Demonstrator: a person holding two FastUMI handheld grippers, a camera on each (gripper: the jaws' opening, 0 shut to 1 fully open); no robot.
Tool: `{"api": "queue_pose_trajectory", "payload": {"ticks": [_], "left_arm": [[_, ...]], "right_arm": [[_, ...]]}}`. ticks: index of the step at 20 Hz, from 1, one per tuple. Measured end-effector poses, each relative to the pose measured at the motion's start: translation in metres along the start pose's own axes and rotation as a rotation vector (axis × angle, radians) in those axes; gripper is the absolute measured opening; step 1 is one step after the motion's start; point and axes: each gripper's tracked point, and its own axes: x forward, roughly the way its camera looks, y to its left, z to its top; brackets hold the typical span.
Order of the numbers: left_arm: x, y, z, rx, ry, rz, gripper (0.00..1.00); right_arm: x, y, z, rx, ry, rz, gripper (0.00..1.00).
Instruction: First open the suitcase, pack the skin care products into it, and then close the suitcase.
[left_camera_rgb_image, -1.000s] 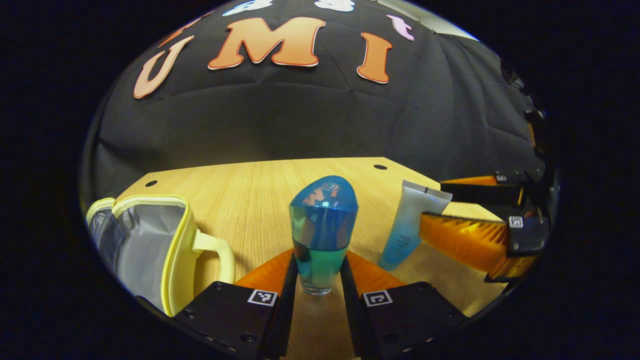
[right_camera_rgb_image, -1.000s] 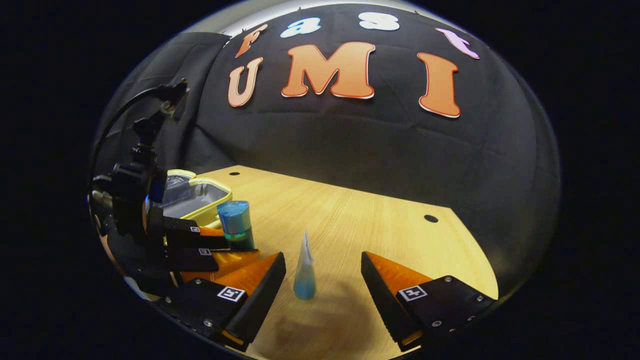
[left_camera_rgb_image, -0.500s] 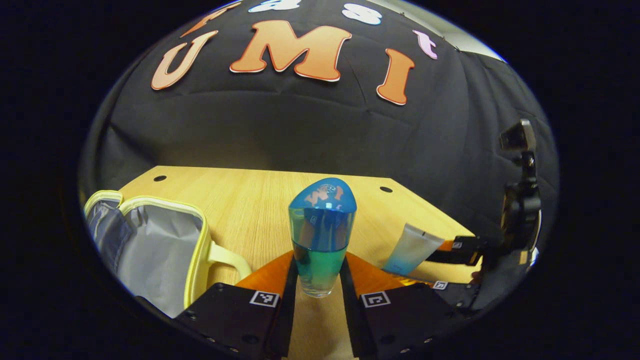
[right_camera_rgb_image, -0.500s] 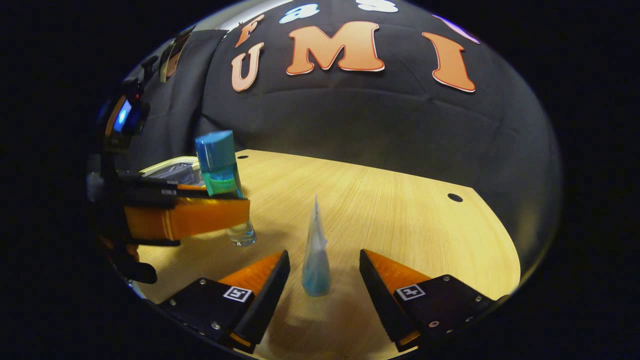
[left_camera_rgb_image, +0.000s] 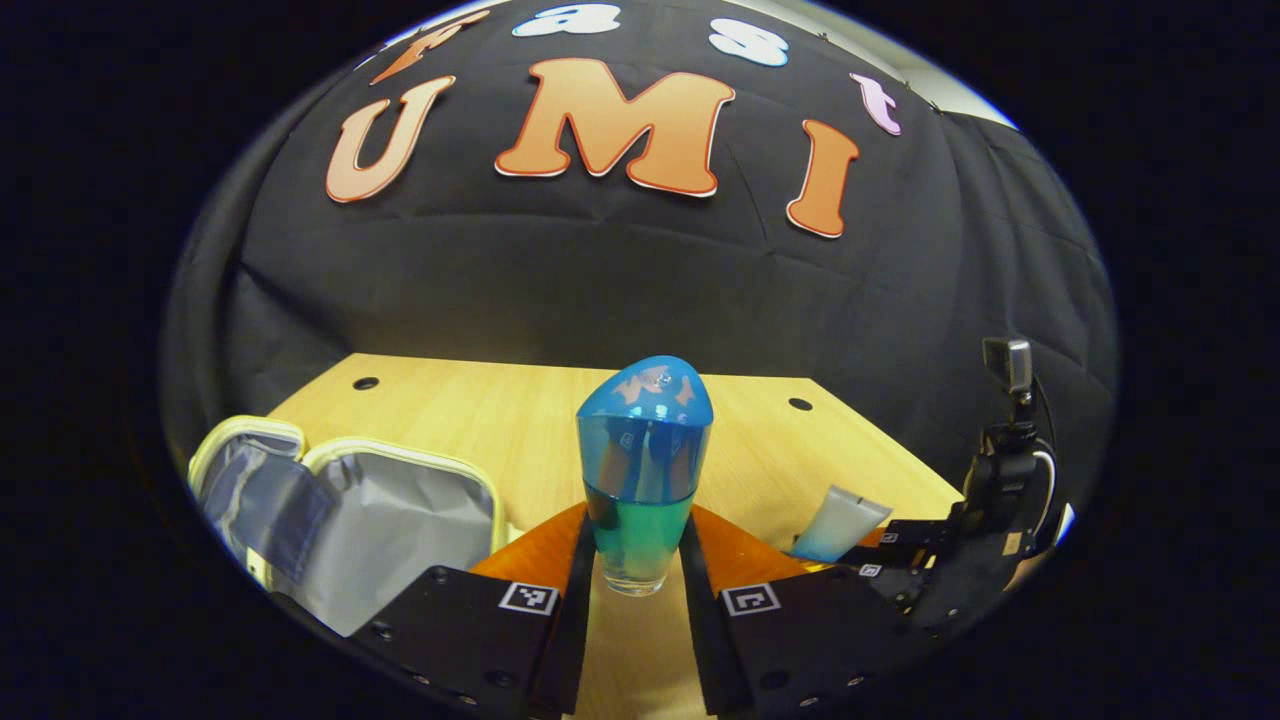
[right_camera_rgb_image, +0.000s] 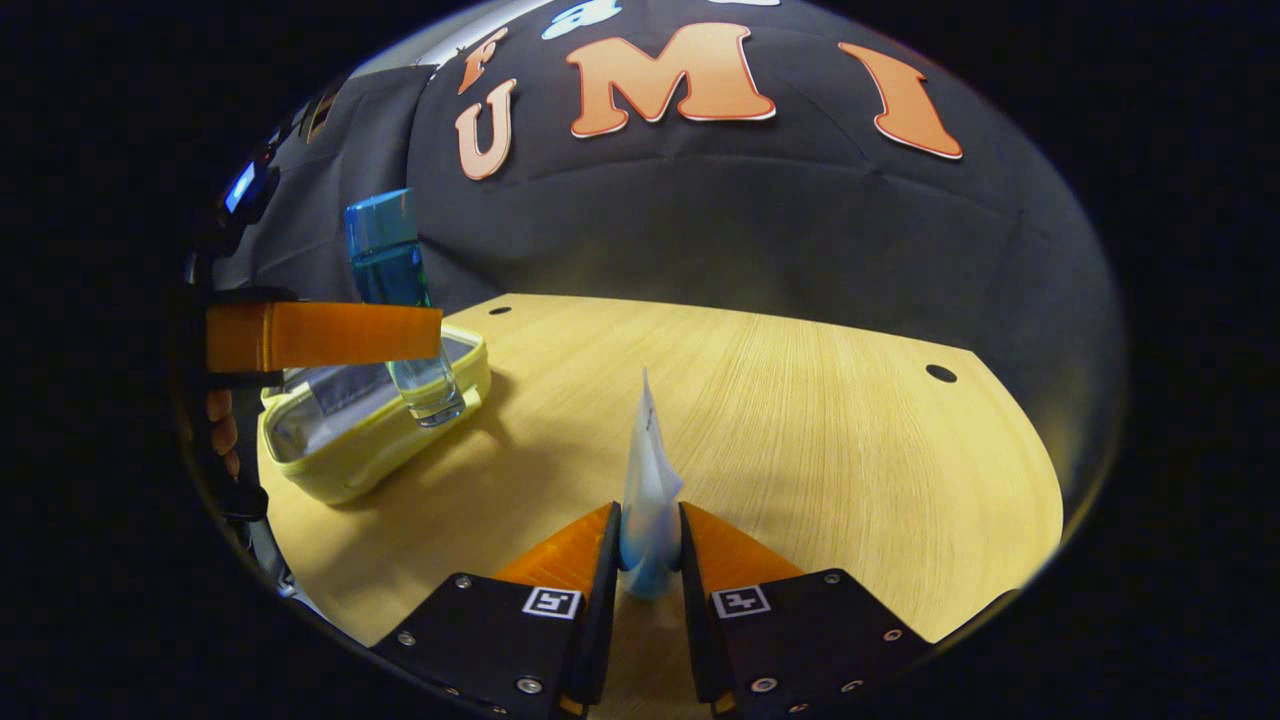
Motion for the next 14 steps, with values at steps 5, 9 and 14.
{"api": "queue_pose_trajectory", "payload": {"ticks": [5,9,14], "left_arm": [[-0.03,0.039,0.024,-0.001,0.012,0.066,0.45],[-0.056,0.085,0.034,0.023,0.044,0.131,0.45],[-0.073,0.157,0.017,0.073,0.147,0.169,0.45]], "right_arm": [[-0.036,0.025,0.053,-0.017,-0.034,0.059,0.33],[-0.059,0.051,0.09,-0.073,-0.061,0.101,0.33],[-0.061,0.1,0.125,-0.092,-0.081,0.135,0.33]]}}
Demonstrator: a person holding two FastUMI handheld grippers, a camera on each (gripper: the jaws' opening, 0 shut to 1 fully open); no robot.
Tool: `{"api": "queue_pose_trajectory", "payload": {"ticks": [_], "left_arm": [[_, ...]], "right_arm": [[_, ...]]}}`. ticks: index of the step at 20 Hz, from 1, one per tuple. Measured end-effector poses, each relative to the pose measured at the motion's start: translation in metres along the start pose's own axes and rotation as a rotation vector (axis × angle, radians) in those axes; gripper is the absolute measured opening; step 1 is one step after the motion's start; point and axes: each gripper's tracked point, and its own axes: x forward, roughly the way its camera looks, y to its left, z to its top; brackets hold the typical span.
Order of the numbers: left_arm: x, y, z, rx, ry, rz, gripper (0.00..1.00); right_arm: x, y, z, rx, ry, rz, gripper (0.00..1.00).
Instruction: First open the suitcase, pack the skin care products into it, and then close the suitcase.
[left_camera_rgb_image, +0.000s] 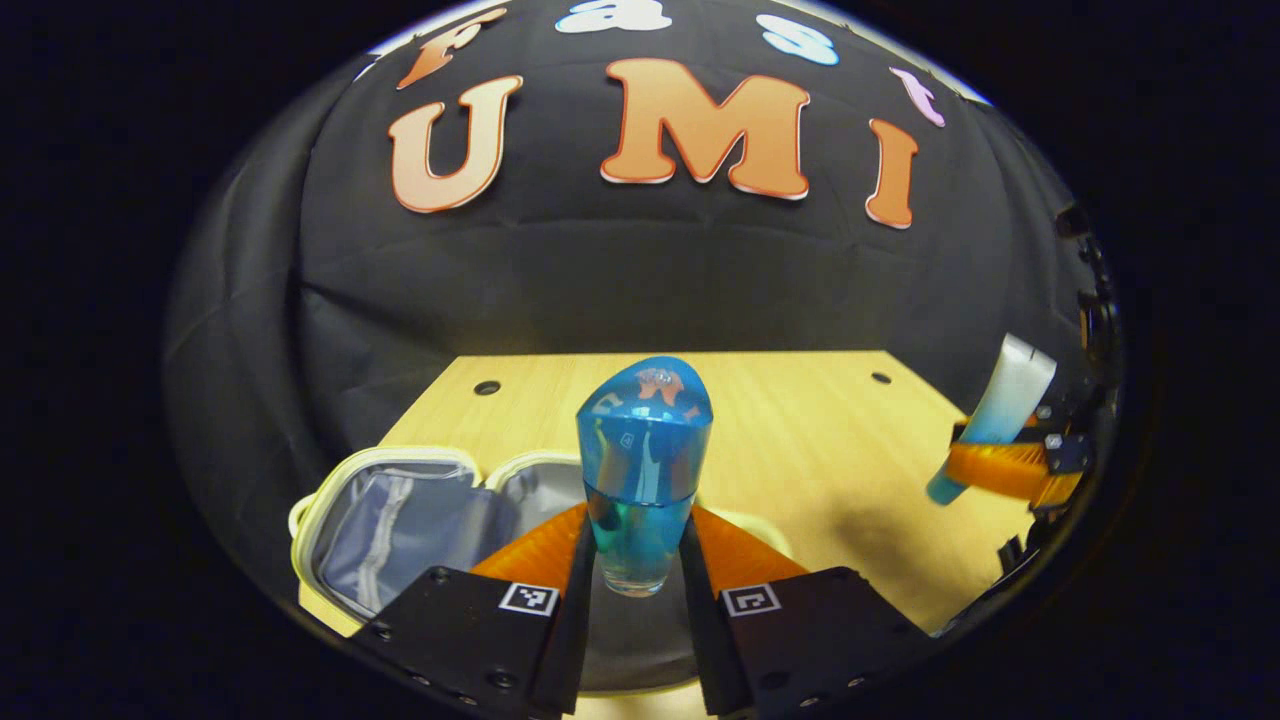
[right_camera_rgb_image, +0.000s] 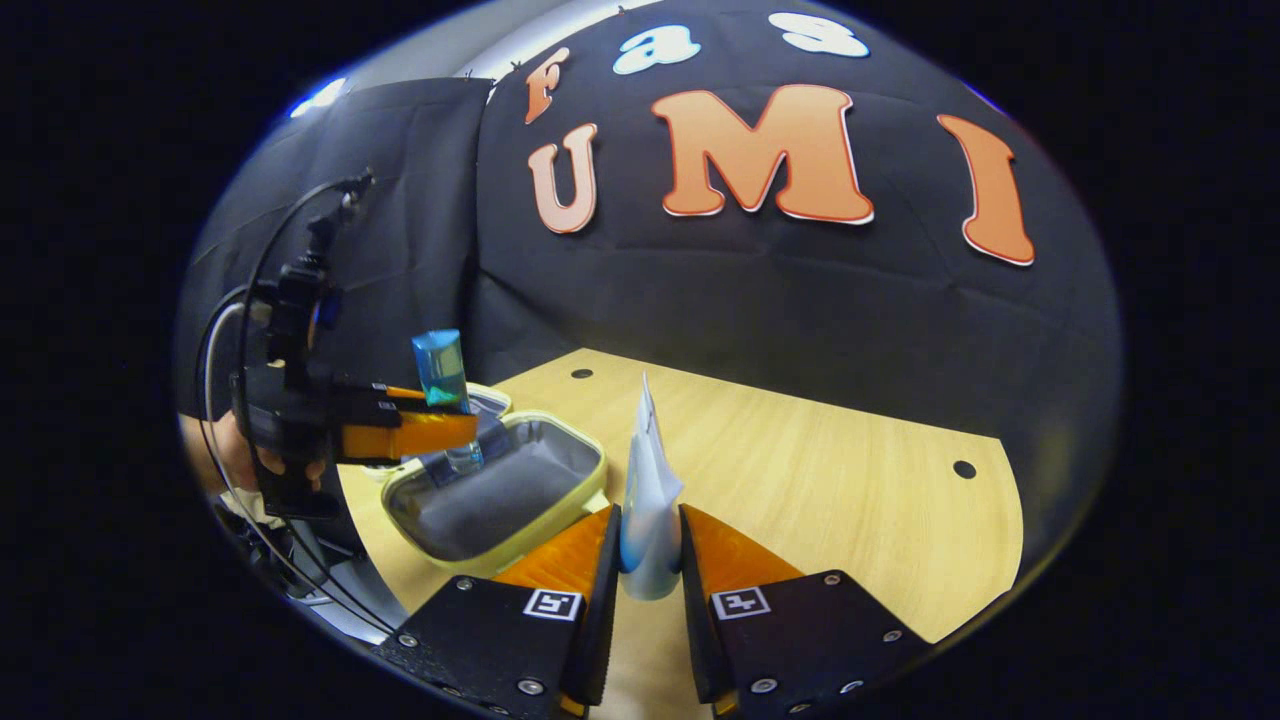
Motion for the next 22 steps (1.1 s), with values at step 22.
{"api": "queue_pose_trajectory", "payload": {"ticks": [22], "left_arm": [[0.073,0.046,-0.143,-0.008,0.621,-0.144,0.45]], "right_arm": [[0.072,0.104,-0.016,0.116,0.147,-0.148,0.34]]}}
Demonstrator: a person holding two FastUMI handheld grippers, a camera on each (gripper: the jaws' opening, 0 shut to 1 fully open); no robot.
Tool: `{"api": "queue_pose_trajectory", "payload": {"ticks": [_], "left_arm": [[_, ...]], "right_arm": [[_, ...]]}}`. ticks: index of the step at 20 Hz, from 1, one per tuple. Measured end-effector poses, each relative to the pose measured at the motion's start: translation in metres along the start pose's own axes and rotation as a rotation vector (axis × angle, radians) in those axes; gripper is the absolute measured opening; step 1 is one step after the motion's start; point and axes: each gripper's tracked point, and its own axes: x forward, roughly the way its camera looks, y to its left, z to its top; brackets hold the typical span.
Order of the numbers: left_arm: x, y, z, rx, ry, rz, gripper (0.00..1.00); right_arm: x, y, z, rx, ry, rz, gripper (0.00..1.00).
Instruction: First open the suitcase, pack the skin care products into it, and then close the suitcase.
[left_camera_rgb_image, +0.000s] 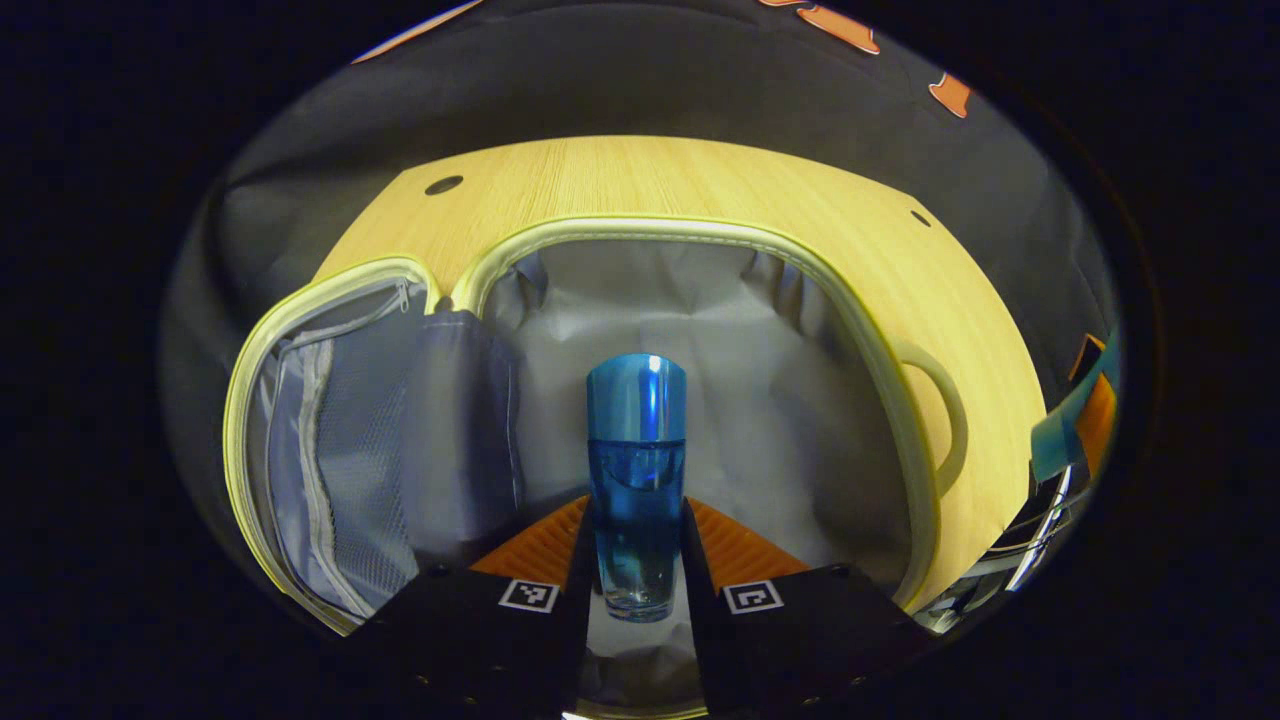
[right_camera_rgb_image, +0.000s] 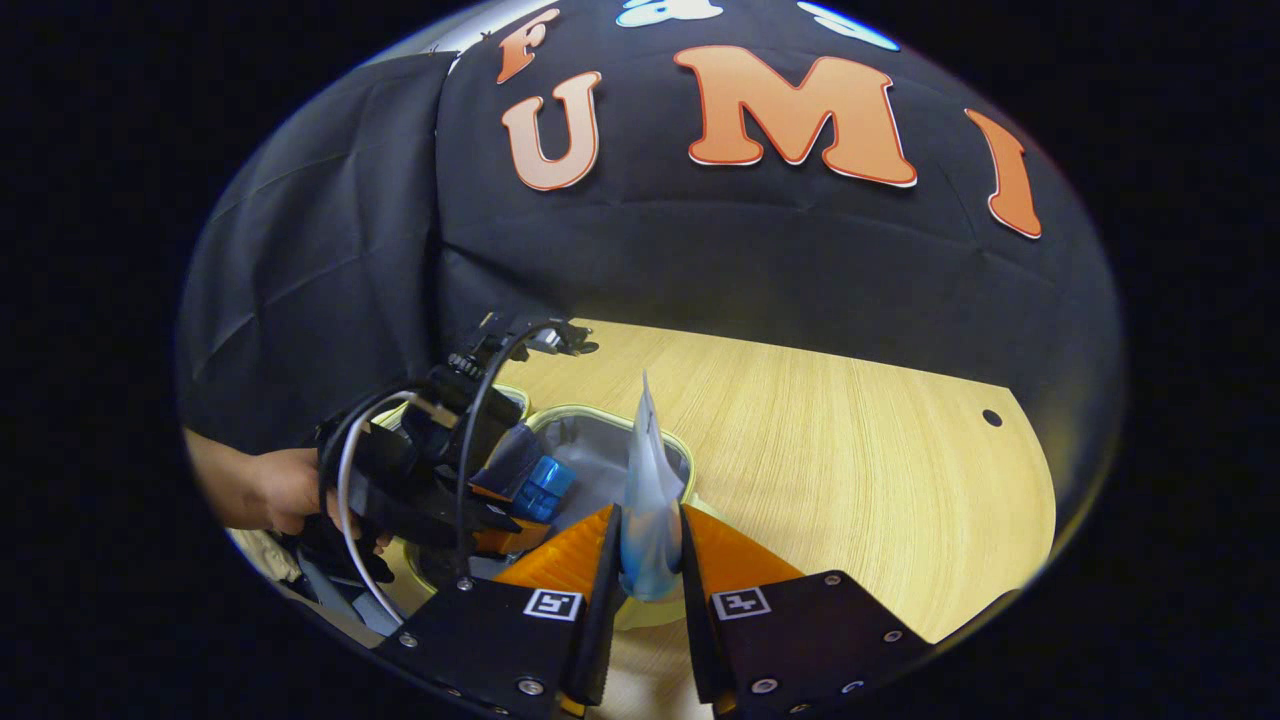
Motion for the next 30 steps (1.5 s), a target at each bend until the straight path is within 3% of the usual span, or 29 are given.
{"api": "queue_pose_trajectory", "payload": {"ticks": [2,3,5,10,15,18,19,21,23,25,27,28,30], "left_arm": [[0.001,0.005,-0.003,-0.002,0.034,0.03,0.46],[0.004,0.005,-0.004,-0.008,0.046,0.041,0.45],[0.004,0.005,-0.004,-0.009,0.055,0.051,0.46],[-0.019,-0.002,-0.005,-0.065,-0.011,-0.032,0.54],[-0.071,0.006,0.014,-0.067,-0.235,-0.134,0.62],[-0.121,0.035,0.026,-0.068,-0.366,-0.089,0.88],[-0.139,0.044,0.031,-0.09,-0.41,-0.083,0.82],[-0.176,0.071,0.037,-0.163,-0.507,-0.061,0.86],[-0.221,0.112,0.048,-0.25,-0.682,-0.029,0.96],[-0.262,0.147,0.052,-0.308,-0.818,-0.018,0.92],[-0.279,0.189,0.04,-0.348,-0.821,0.056,0.95],[-0.283,0.208,0.035,-0.364,-0.809,0.09,0.91],[-0.276,0.245,0.023,-0.394,-0.762,0.142,0.96]], "right_arm": [[-0.001,0.0,-0.003,0.003,0.012,-0.007,0.34],[-0.002,0.0,-0.005,0.005,0.015,-0.01,0.29],[-0.001,0.001,-0.007,0.005,0.025,-0.009,0.34],[0.007,0.006,-0.014,0.003,0.06,0.009,0.33],[0.025,0.017,-0.021,0.013,0.096,0.031,0.33],[0.038,0.03,-0.028,0.011,0.135,0.046,0.33],[0.041,0.033,-0.031,0.013,0.147,0.051,0.33],[0.051,0.044,-0.039,0.018,0.18,0.064,0.33],[0.06,0.051,-0.049,0.011,0.211,0.072,0.34],[0.068,0.061,-0.066,0.001,0.264,0.077,0.34],[0.077,0.067,-0.078,-0.006,0.308,0.078,0.34],[0.081,0.069,-0.085,-0.007,0.335,0.075,0.34],[0.085,0.072,-0.097,-0.008,0.389,0.064,0.34]]}}
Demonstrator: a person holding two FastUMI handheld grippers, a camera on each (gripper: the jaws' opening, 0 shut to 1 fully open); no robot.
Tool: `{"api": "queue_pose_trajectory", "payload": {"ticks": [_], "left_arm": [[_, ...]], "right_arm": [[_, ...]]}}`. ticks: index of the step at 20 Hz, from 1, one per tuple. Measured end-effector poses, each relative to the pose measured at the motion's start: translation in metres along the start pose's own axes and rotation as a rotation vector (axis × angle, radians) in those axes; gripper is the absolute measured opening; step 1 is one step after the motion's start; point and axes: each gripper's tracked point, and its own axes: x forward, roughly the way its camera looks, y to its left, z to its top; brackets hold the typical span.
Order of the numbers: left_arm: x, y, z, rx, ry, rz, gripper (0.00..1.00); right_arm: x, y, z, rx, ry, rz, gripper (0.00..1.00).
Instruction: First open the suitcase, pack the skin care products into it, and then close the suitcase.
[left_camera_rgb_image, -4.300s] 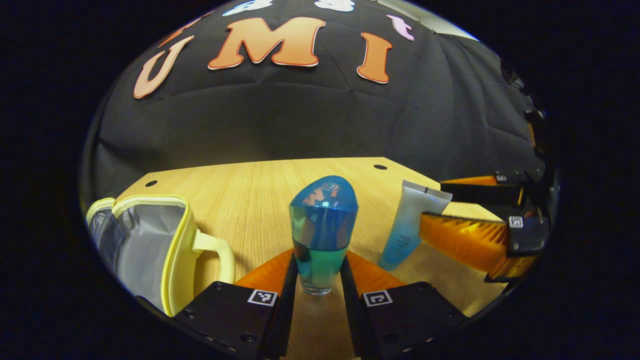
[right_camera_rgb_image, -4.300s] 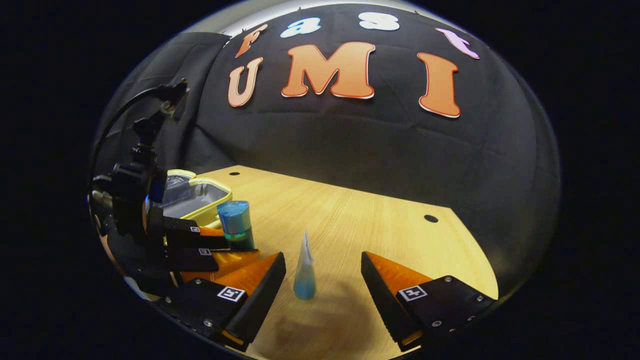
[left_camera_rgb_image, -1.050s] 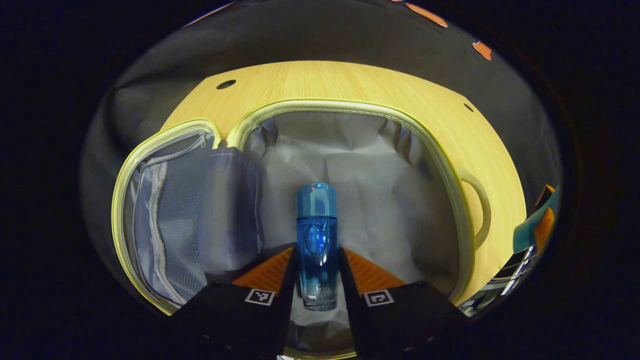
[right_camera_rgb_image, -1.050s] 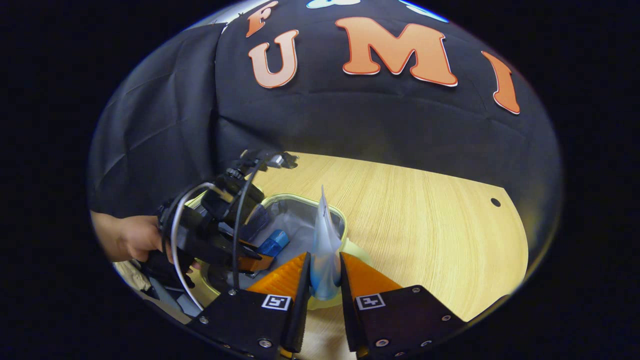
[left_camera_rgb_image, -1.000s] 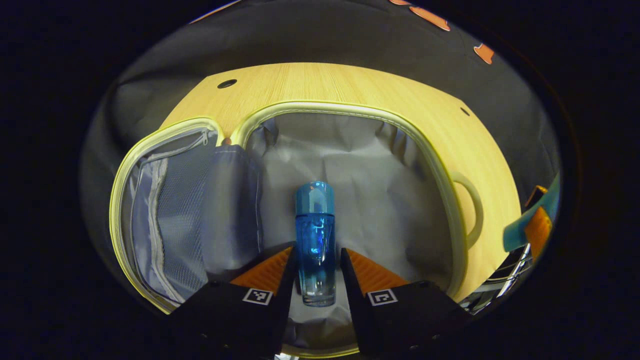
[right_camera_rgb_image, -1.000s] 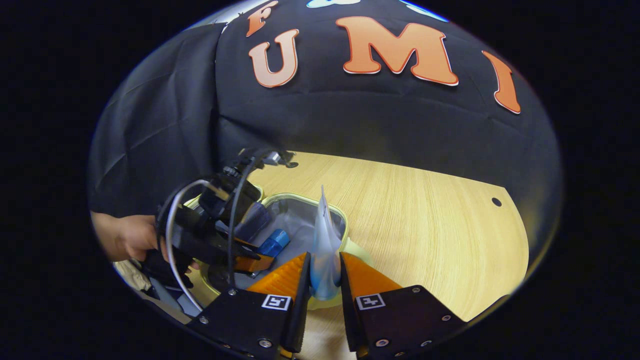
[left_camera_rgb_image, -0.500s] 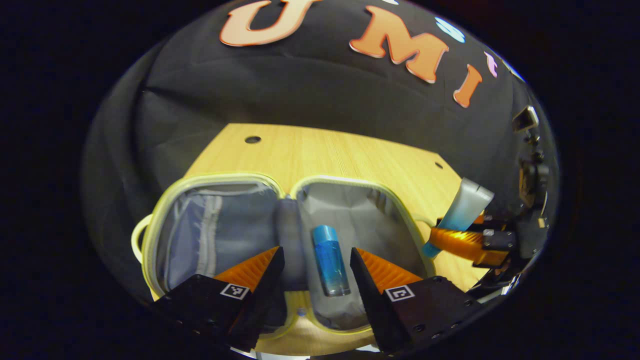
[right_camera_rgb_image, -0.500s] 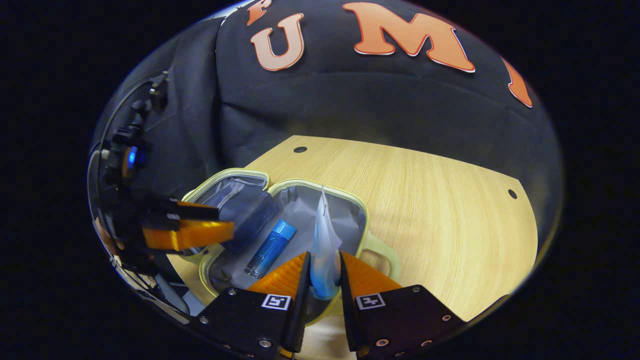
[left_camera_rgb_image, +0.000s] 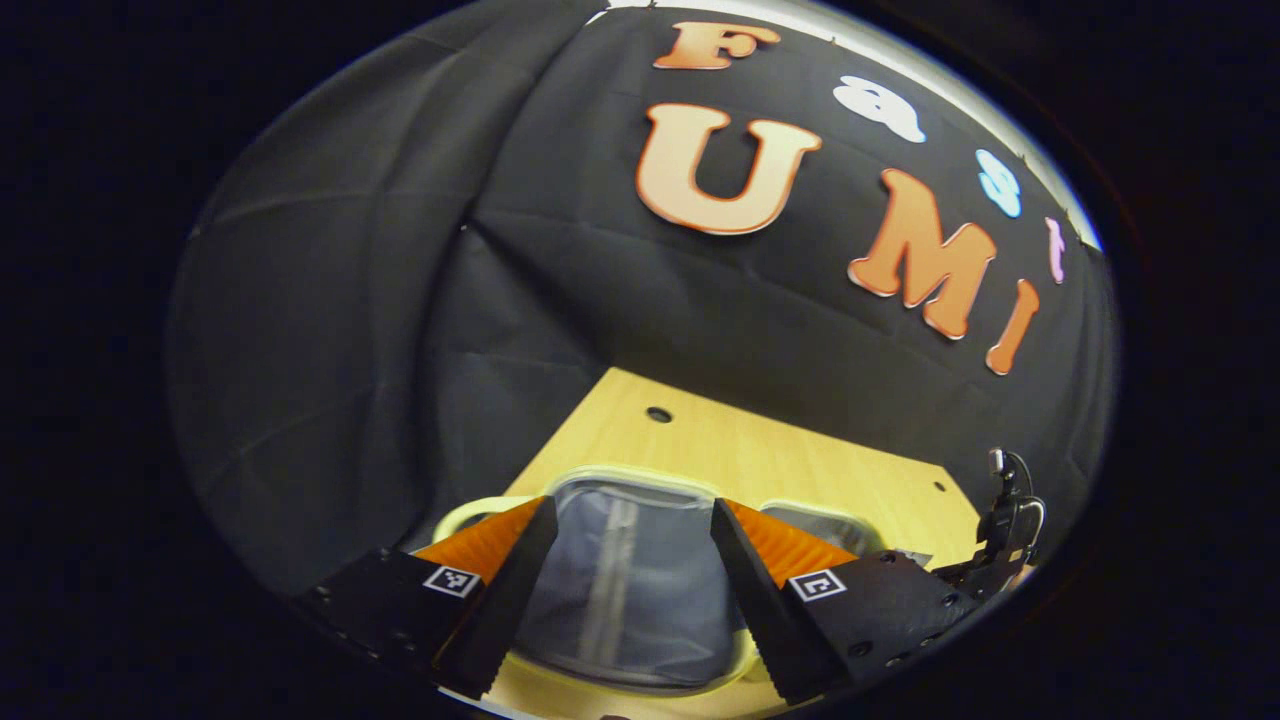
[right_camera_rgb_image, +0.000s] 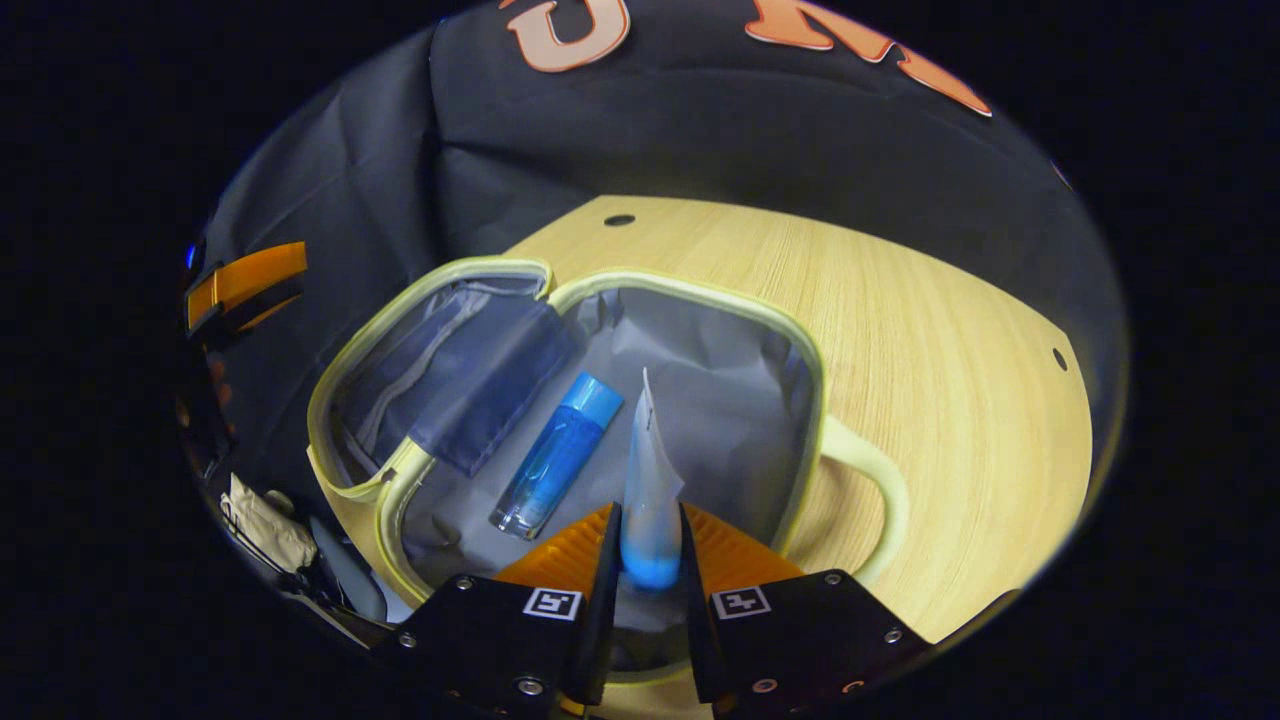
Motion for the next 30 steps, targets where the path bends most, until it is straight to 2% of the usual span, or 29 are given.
{"api": "queue_pose_trajectory", "payload": {"ticks": [2,6,8,10,13,14,15,16,17,18,19,21,22,23,24,25,28,30], "left_arm": [[0.007,0.032,-0.015,-0.015,0.01,0.067,0.96],[0.024,0.093,-0.033,-0.121,0.077,0.127,0.96],[0.037,0.113,-0.051,-0.222,0.155,0.121,0.96],[0.052,0.13,-0.069,-0.306,0.2,0.127,0.96],[0.066,0.138,-0.085,-0.462,0.253,0.08,0.96],[0.066,0.137,-0.091,-0.509,0.274,0.066,0.99],[0.071,0.14,-0.095,-0.551,0.291,0.062,0.99],[0.078,0.144,-0.098,-0.592,0.296,0.049,0.94],[0.082,0.145,-0.099,-0.632,0.301,0.041,0.93],[0.086,0.142,-0.104,-0.671,0.315,0.023,0.8],[0.089,0.138,-0.11,-0.713,0.335,0.0,0.68],[0.095,0.143,-0.122,-0.759,0.373,0.001,0.35],[0.094,0.142,-0.12,-0.777,0.36,-0.031,0.27],[0.093,0.138,-0.112,-0.753,0.329,-0.079,0.2],[0.086,0.134,-0.127,-0.704,0.312,-0.05,0.19],[0.072,0.147,-0.106,-0.656,0.309,-0.062,0.07],[0.074,0.127,-0.084,-0.536,0.288,-0.067,0.07],[0.062,0.116,-0.046,-0.476,0.232,-0.095,0.06]], "right_arm": [[0.011,0.005,-0.004,0.015,0.042,-0.001,0.34],[0.021,0.004,-0.002,0.067,0.084,-0.024,0.34],[0.024,0.002,0.0,0.098,0.102,-0.03,0.34],[0.026,-0.01,-0.008,0.062,0.133,-0.079,0.36],[0.023,-0.005,-0.001,0.069,0.11,-0.056,0.37],[0.02,-0.006,0.003,0.079,0.096,-0.052,0.38],[0.016,-0.007,0.006,0.089,0.078,-0.05,0.41],[0.011,-0.009,0.012,0.101,0.053,-0.048,0.46],[0.003,-0.012,0.019,0.117,0.024,-0.046,0.57],[-0.004,-0.014,0.027,0.133,-0.011,-0.039,0.56],[-0.013,-0.018,0.035,0.144,-0.053,-0.042,0.69],[-0.033,-0.03,0.052,0.156,-0.142,-0.055,0.79],[-0.046,-0.036,0.059,0.162,-0.181,-0.059,0.82],[-0.058,-0.042,0.064,0.169,-0.216,-0.064,0.86],[-0.067,-0.045,0.07,0.165,-0.253,-0.049,0.88],[-0.075,-0.053,0.073,0.154,-0.287,-0.059,0.9],[-0.096,-0.078,0.078,0.112,-0.345,-0.129,0.94],[-0.114,-0.091,0.087,0.08,-0.402,-0.171,0.94]]}}
